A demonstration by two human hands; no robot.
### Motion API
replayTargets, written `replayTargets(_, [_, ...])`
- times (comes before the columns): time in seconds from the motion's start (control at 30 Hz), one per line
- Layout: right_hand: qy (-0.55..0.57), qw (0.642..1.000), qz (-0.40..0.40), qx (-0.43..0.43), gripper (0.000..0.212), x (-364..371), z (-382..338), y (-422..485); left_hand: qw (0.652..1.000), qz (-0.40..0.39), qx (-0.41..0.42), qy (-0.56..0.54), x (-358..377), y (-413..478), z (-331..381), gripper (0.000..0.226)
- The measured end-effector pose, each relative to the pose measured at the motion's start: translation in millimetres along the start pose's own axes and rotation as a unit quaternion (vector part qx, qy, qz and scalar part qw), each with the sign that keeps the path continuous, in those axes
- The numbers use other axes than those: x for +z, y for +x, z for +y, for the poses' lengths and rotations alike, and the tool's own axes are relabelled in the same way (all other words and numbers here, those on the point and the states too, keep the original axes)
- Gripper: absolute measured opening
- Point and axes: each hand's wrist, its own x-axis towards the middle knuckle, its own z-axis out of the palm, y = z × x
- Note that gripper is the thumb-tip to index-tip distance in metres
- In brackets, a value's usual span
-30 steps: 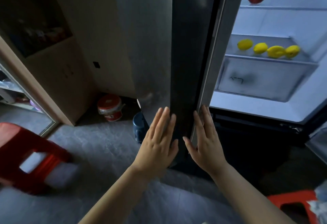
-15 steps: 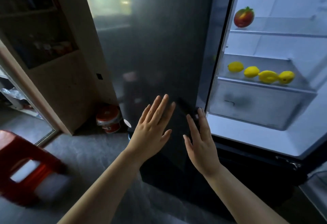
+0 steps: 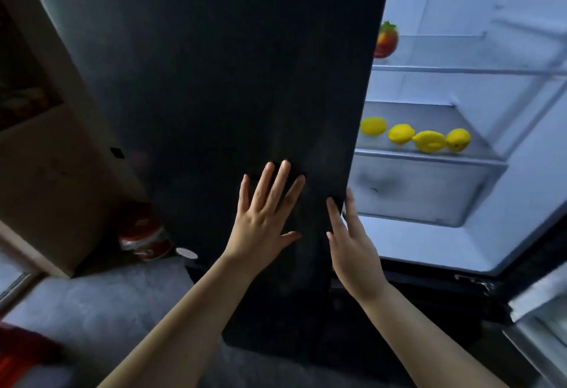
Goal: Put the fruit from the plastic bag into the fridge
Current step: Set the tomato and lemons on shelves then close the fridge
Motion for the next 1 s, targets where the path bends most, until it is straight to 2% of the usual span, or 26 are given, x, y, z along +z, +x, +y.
replayTargets(0.13, [-0.060, 0.998, -0.017, 0.026, 0.086, 4.3, 15.2, 22.6, 1.000, 0.006, -0.005, 0.007, 22.3, 23.6, 2.4, 0.116])
replayTargets(0.27, [-0.100, 0.995, -0.018, 0.016, 0.072, 8.0, 21.4, 23.9, 0.999, 0.043, 0.002, 0.005, 43.2, 28.8, 4.1, 0.116])
replayTargets(0.37, [-0.111, 0.993, -0.019, 0.036, 0.072, 8.5, 19.0, 23.8, 0.998, 0.061, 0.016, -0.001, 47.4, 28.6, 2.6, 0.116])
replayTargets(0.57, [-0.074, 0.994, -0.023, 0.080, 0.062, 3.7, 9.8, 14.4, 0.999, 0.032, 0.016, -0.016, 38.1, 28.1, 4.8, 0.110])
replayTargets(0.73, [-0.108, 0.987, -0.062, 0.107, 0.059, -25.0, 4.4, -16.9, 0.991, 0.026, 0.030, -0.131, 22.9, 21.5, 30.6, 0.092])
replayTargets(0.8, [-0.117, 0.981, -0.060, 0.140, 0.055, -48.3, 10.1, -40.4, 0.981, -0.018, 0.083, -0.175, 14.2, 17.6, 57.1, 0.088])
replayTargets(0.87, [-0.132, 0.975, -0.062, 0.166, 0.051, -68.9, 18.0, -60.9, 0.954, -0.120, 0.143, -0.233, 7.7, 16.8, 79.4, 0.079])
replayTargets(0.93, [-0.157, 0.965, -0.063, 0.202, 0.049, -97.1, 27.3, -90.5, 0.900, -0.240, 0.206, -0.302, 1.5, 15.7, 110.8, 0.063])
replayTargets(1.0, [-0.175, 0.951, -0.049, 0.250, 0.046, -127.0, 37.6, -125.6, 0.855, -0.299, 0.261, -0.333, -4.5, 10.9, 148.4, 0.051])
